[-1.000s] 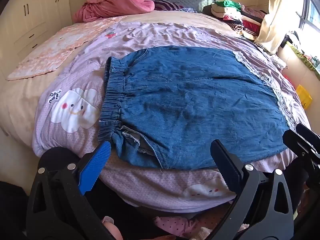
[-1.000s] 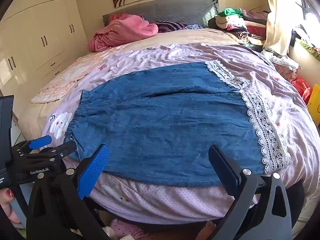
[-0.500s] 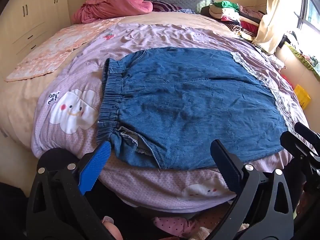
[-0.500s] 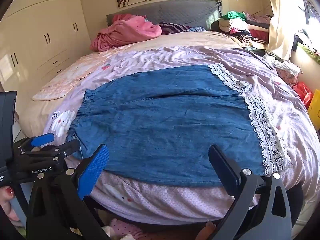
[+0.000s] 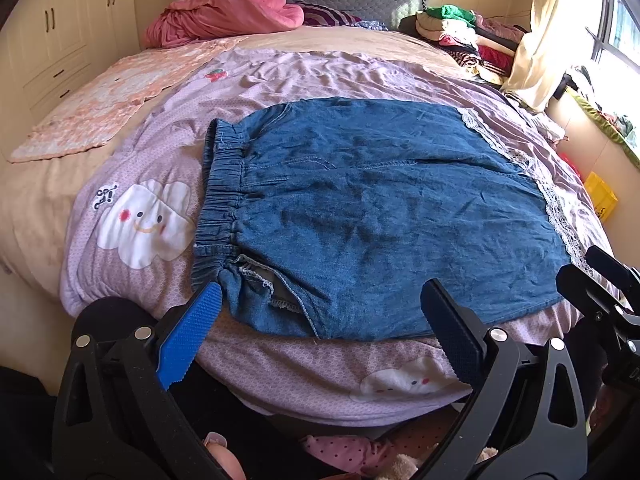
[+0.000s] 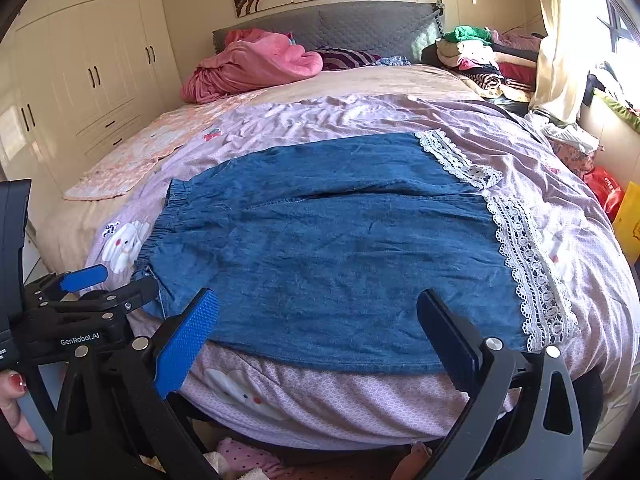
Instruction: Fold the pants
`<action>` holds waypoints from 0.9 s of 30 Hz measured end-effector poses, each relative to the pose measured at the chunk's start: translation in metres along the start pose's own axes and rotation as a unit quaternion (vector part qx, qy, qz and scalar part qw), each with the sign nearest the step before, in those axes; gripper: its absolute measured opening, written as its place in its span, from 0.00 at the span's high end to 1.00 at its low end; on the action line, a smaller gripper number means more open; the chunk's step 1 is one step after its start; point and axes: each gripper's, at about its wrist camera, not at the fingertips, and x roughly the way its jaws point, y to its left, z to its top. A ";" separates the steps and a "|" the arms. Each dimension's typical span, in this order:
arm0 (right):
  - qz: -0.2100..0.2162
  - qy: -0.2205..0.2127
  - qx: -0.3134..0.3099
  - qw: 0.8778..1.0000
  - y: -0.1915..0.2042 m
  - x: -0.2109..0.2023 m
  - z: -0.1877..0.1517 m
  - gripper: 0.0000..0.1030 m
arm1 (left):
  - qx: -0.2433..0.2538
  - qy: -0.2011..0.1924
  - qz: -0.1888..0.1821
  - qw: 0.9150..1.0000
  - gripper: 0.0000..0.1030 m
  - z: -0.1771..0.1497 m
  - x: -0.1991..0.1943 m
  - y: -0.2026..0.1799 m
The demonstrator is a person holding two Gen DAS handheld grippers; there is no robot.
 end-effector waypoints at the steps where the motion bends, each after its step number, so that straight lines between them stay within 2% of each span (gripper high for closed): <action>1: 0.001 0.000 0.001 1.000 0.000 0.000 0.000 0.04 | 0.000 0.000 0.000 1.000 0.09 0.000 0.000 0.000; 27: -0.002 0.000 -0.004 1.000 0.002 0.001 -0.001 0.04 | 0.001 -0.003 -0.002 1.000 0.09 0.000 -0.001 -0.002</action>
